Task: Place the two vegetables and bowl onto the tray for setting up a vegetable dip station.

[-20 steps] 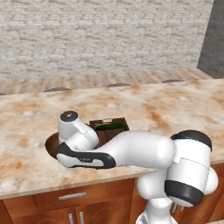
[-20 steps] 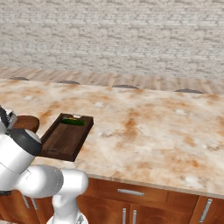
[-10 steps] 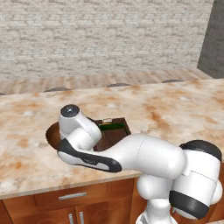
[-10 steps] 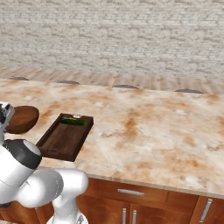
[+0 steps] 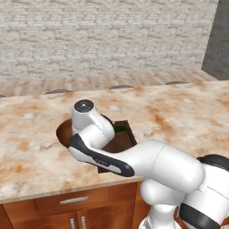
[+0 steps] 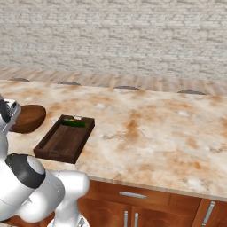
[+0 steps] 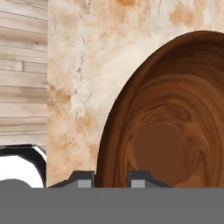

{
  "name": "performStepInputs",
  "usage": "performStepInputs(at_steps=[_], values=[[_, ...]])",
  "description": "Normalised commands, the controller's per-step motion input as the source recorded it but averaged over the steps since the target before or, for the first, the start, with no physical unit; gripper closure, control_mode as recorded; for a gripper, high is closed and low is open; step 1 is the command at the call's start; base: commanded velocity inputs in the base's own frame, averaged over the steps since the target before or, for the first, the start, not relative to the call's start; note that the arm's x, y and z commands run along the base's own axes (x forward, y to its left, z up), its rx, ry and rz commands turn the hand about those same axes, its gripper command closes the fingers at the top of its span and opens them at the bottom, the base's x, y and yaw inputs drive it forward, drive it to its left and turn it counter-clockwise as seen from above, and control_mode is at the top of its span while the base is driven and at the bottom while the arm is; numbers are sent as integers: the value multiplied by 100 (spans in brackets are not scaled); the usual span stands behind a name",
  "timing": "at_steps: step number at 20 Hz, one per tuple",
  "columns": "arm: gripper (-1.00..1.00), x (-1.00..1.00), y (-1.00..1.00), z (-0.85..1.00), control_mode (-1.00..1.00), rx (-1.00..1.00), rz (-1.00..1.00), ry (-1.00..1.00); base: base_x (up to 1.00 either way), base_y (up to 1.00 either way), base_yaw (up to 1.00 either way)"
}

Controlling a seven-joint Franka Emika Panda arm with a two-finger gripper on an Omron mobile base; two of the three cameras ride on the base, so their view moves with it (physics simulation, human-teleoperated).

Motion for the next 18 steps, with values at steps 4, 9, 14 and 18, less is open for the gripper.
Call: performStepInputs(at_steps=[4,9,14,18], values=[[100,0,-60,2,-100,0,0,0,0,0,0],[100,0,-64,0,-100,0,0,0,0,0,0],[100,0,-67,0,-100,0,0,0,0,0,0],[100,0,-52,0,-100,0,0,0,0,0,0]])
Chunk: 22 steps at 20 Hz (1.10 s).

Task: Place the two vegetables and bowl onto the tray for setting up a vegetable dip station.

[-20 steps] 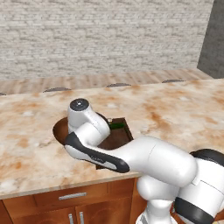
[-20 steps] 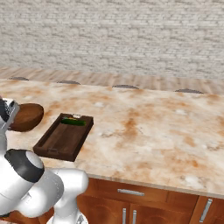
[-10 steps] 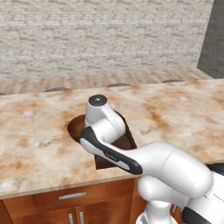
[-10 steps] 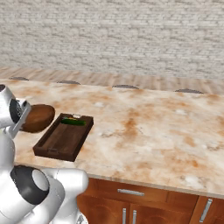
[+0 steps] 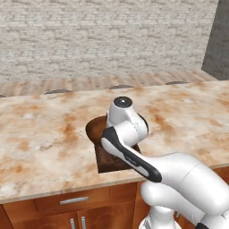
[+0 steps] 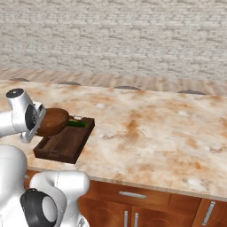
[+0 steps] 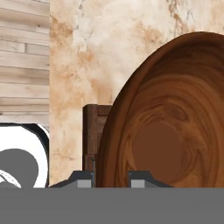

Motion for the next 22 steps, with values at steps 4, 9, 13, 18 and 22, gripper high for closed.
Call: performStepInputs(at_steps=[4,9,13,18,22], values=[[100,1,-36,0,-100,0,0,0,0,0,0],[100,10,-26,-3,-100,0,0,0,0,0,0],[100,13,-30,-12,-100,0,0,0,0,0,0],[100,11,-19,-21,-100,0,0,0,0,0,0],[100,13,-3,-21,-100,0,0,0,0,0,0]])
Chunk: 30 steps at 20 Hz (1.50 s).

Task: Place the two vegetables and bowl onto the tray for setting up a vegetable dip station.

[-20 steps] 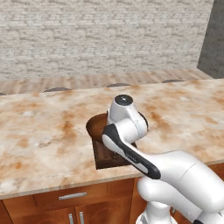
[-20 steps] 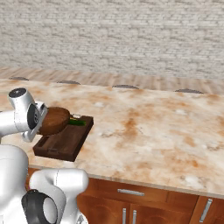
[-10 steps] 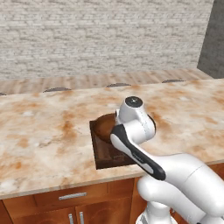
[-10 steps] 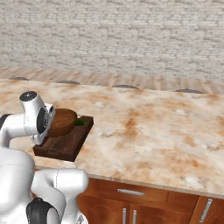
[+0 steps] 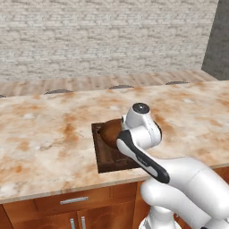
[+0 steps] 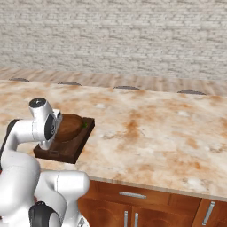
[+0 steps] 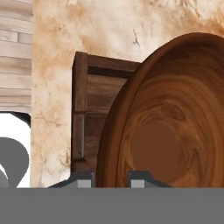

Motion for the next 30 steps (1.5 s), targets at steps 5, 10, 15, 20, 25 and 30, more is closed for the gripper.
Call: performStepInputs(at_steps=[5,10,15,20,25,30], values=[[100,17,0,-24,-100,0,0,0,0,0,0],[100,15,0,-26,-100,0,0,0,0,0,0],[100,12,0,-26,-100,0,0,0,0,0,0],[100,6,0,-16,-100,0,0,0,0,0,0],[-100,0,0,0,-100,0,0,0,0,0,0],[-100,0,-2,21,-100,0,0,0,0,0,0]])
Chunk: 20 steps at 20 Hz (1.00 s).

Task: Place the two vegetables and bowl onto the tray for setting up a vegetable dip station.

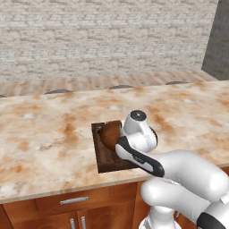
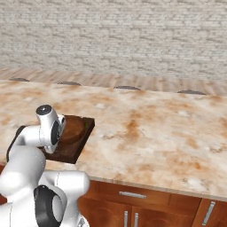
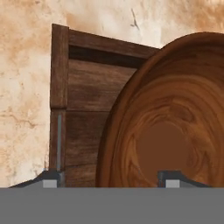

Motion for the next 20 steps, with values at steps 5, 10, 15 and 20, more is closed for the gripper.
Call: performStepInputs(at_steps=[5,10,15,20], values=[[-100,-8,-13,65,-100,0,0,0,0,0,0],[-100,-35,-24,73,-100,0,0,0,0,0,0],[-100,-53,-28,62,-100,0,0,0,0,0,0],[-100,-73,-45,40,-100,0,0,0,0,0,0]])
